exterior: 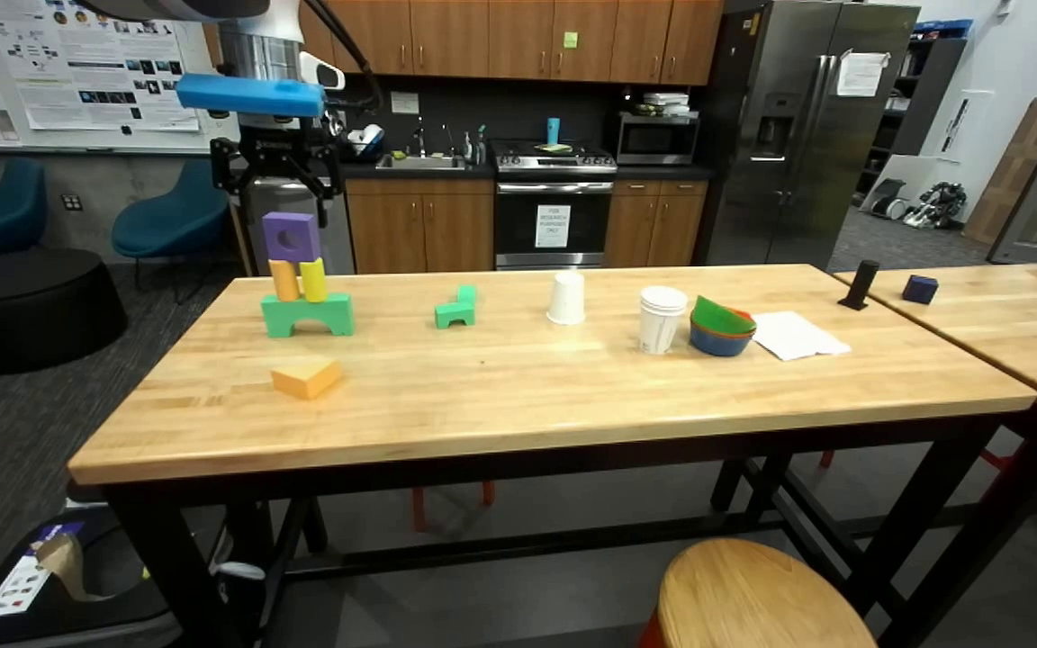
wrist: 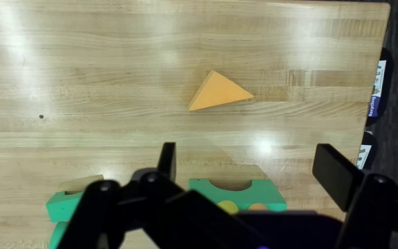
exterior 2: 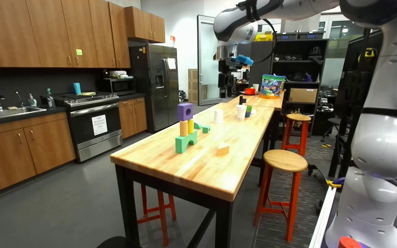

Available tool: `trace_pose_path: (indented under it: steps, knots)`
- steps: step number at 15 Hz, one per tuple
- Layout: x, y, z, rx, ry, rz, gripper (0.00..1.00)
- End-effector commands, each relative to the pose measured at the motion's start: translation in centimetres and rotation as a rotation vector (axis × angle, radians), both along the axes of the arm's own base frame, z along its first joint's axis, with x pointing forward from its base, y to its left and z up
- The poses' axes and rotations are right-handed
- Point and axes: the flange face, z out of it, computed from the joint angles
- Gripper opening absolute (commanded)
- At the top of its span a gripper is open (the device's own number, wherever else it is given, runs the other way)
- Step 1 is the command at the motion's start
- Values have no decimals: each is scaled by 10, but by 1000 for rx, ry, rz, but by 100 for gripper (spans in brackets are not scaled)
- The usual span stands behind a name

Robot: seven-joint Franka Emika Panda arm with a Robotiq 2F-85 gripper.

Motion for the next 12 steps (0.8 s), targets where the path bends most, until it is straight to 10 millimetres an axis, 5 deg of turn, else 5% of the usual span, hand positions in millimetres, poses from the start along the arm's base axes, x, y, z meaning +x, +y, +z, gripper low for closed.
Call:
trace_pose_path:
  steps: [1, 5, 12]
  knots:
    - [-30, 2, 2, -8, -5, 5, 100]
    - [-59, 4, -3, 2, 31, 37, 100]
    - [-82, -3, -6, -4, 59, 73, 100]
